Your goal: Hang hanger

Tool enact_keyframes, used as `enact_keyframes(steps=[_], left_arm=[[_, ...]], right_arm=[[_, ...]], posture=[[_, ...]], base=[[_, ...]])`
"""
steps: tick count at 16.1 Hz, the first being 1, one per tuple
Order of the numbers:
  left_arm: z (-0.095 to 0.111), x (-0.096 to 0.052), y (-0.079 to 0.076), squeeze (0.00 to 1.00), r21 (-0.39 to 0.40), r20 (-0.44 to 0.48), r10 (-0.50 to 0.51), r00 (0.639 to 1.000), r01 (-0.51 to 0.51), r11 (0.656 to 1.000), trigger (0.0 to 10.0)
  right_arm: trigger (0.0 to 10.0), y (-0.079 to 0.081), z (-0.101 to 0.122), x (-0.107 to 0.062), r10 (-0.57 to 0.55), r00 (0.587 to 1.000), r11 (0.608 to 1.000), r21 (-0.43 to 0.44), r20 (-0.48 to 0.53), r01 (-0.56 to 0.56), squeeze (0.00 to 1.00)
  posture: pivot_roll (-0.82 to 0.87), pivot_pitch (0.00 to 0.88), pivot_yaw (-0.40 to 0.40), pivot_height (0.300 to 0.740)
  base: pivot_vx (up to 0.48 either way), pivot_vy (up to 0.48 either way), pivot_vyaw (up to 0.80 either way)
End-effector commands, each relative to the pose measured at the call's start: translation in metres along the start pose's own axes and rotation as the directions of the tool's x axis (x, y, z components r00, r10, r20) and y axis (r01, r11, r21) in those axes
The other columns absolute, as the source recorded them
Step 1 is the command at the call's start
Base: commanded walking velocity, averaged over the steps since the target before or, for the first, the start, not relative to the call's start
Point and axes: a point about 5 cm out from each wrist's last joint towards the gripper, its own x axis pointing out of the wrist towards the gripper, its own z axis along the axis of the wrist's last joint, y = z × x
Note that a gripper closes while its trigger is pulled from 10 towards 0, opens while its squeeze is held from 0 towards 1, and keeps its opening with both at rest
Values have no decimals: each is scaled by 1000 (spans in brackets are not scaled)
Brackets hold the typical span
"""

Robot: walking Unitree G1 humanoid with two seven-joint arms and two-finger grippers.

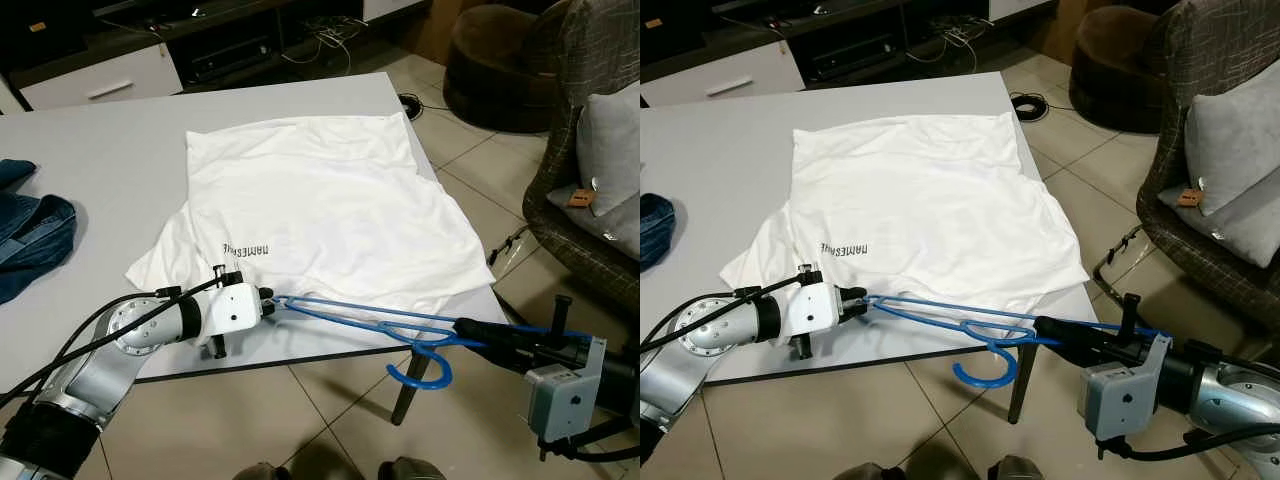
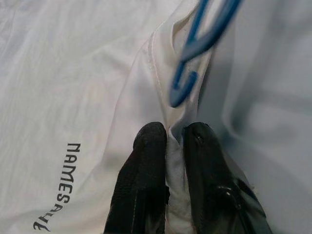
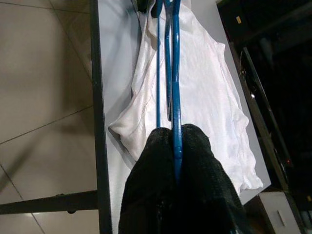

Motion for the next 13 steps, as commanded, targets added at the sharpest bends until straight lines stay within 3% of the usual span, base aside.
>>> enact_keyframes(steps=[1,6,13], left_arm=[[2,0,0,0,17,-1,-3,1000,3,1000,10000],[2,0,-1,0,15,0,1,1000,-1,1000,10000],[3,-3,-1,0,13,-1,9,1000,-9,1000,10000]], right_arm=[[10000,-2,2,-1,1,1000,1000,-10,8,-1,0],[10000,12,-12,-1,57,997,998,-26,-51,-59,0],[10000,9,-9,13,52,999,998,-45,-14,-52,0]], posture=[[-166,69,92,740],[-155,63,87,740],[-144,64,83,740]], base=[[0,0,0],[0,0,0],[0,0,0]])
